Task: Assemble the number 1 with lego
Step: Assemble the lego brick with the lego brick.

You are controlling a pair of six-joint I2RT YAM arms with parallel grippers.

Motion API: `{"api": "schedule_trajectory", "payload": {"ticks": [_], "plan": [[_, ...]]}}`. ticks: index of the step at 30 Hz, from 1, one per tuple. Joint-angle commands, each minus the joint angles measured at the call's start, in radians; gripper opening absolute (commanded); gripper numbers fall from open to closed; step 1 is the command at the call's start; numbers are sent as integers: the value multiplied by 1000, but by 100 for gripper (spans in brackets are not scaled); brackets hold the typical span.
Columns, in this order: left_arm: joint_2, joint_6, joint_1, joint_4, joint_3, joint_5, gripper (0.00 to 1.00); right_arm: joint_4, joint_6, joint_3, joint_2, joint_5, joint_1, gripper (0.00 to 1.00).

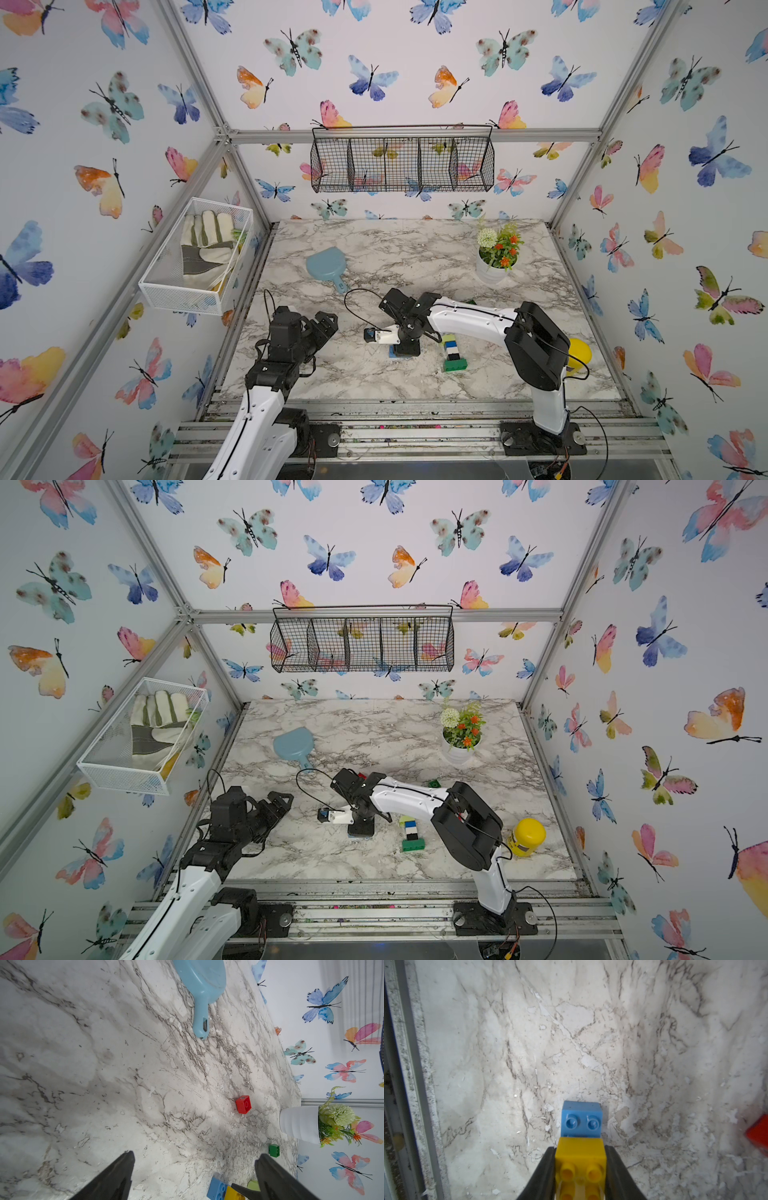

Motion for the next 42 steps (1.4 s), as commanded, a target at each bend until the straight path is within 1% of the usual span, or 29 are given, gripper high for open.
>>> {"api": "schedule_trajectory", "payload": {"ticks": [1,13,19,23,27,28,32,36,37,39,40,42], "plan": [[5,21,13,-3,-11,23,96,1,-8,14,27,12,8,7],[8,36,35,-1,-12,41,96,12,11,-12,56,29,8,7],[10,39,42,-1,-11,46,95,17,13,-35,80,41,8,4],[8,42,45,-7,-10,50,95,28,20,-57,96,28,8,2],[4,45,49,-14,-8,50,95,34,23,-64,102,19,8,4],[2,45,51,-16,-8,51,95,32,29,-57,102,16,8,8],[2,50,54,-18,-3,57,95,38,56,-24,76,-30,8,38],[0,55,57,-27,7,58,95,69,63,-15,17,-63,8,58],[1,58,58,-30,9,58,95,76,66,-15,3,-67,8,66],[-1,61,60,-35,14,58,95,84,67,-18,-25,-71,8,86],[-2,64,61,-38,17,58,95,83,68,-17,-35,-72,8,92],[-4,67,61,-43,22,58,95,87,73,-18,-57,-74,6,95]]}}
